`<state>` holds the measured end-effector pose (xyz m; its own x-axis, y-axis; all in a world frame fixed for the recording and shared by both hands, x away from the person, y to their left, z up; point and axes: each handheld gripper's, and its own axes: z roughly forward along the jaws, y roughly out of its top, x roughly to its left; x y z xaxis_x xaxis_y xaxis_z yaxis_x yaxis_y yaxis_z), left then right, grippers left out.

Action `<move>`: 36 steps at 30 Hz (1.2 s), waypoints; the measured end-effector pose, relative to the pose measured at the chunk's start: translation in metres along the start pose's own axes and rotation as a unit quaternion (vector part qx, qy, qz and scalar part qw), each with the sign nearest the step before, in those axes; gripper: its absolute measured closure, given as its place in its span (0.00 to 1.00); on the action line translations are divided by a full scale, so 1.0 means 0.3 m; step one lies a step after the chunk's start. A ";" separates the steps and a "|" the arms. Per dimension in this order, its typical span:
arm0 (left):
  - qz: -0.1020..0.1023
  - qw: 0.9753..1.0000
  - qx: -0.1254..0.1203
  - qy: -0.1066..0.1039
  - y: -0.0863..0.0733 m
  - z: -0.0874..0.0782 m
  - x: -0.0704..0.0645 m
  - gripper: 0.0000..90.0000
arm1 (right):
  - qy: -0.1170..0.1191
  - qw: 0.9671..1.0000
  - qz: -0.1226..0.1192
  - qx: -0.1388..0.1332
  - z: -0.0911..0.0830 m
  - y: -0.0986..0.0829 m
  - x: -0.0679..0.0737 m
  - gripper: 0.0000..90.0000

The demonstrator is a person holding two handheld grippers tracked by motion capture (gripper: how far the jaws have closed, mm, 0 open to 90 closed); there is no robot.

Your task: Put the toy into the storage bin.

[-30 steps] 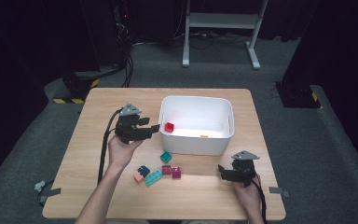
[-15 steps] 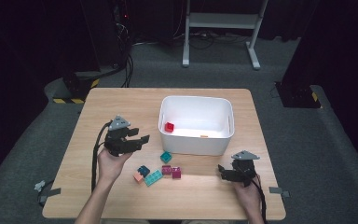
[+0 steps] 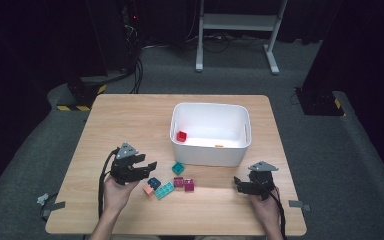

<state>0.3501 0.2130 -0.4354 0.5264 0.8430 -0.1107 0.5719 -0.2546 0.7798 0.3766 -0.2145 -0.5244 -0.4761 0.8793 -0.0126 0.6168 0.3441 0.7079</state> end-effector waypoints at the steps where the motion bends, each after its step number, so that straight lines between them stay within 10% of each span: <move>1: -0.001 1.000 0.002 0.000 -0.008 0.001 -0.001 0.48 | 0.000 1.000 0.000 0.000 0.000 0.000 0.000 0.18; 36: 0.007 0.998 0.058 0.013 -0.174 0.112 -0.050 0.52 | 0.000 1.000 -0.001 0.000 0.000 0.000 -0.001 0.18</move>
<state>0.3336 0.1975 -0.4952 0.5186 0.8509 -0.0838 0.6344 -0.3172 0.7049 0.3766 -0.2146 -0.5244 -0.4776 0.8784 -0.0151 0.6159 0.3470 0.7073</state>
